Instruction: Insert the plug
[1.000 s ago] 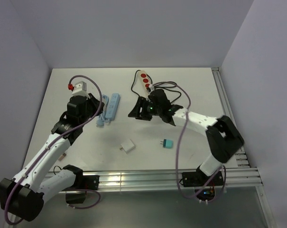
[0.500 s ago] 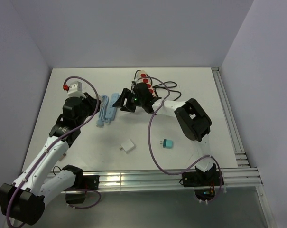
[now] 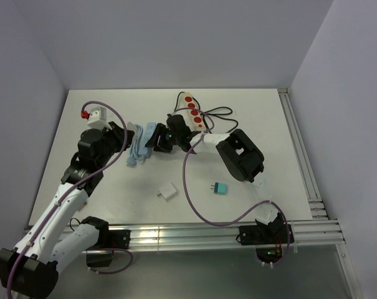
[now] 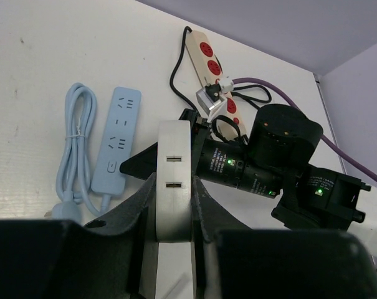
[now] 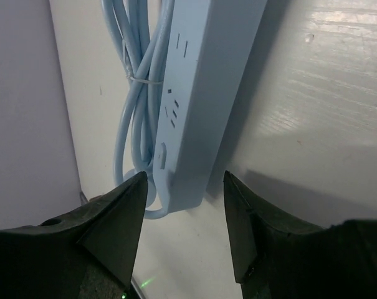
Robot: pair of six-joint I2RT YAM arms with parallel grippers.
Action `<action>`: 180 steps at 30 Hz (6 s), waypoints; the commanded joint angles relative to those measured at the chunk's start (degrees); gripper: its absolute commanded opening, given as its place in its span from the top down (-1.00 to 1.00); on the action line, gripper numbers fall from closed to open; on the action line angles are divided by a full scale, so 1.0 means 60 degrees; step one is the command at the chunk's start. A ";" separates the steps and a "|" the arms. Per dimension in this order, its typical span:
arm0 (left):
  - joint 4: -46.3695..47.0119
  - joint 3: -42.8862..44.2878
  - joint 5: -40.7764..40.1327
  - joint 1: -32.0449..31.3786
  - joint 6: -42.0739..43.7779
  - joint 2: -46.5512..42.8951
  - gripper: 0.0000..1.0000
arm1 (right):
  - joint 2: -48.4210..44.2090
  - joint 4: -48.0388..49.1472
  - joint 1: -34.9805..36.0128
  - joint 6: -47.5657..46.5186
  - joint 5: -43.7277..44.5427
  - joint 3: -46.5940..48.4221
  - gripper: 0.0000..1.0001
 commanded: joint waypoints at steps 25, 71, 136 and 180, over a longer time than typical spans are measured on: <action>-0.0162 0.0286 0.0612 0.0051 0.0246 -0.1005 0.99 | 0.0763 0.0273 0.0265 0.0844 0.0574 0.0574 0.15; 0.3075 -0.1618 0.8901 -0.0299 -0.1204 -0.1445 0.99 | -1.0793 -0.1338 -0.0409 -0.3226 -0.1866 -0.6839 -0.21; 0.1038 -0.0695 0.6124 -0.3904 0.0028 -0.1604 -0.76 | -1.1717 -0.2454 0.0412 -0.4093 -0.4203 -0.5563 1.00; 0.3692 -0.2044 0.6294 -0.3919 -0.1190 -0.2206 0.99 | -1.2379 -0.1248 0.1159 -0.3198 -0.2677 -0.5611 0.28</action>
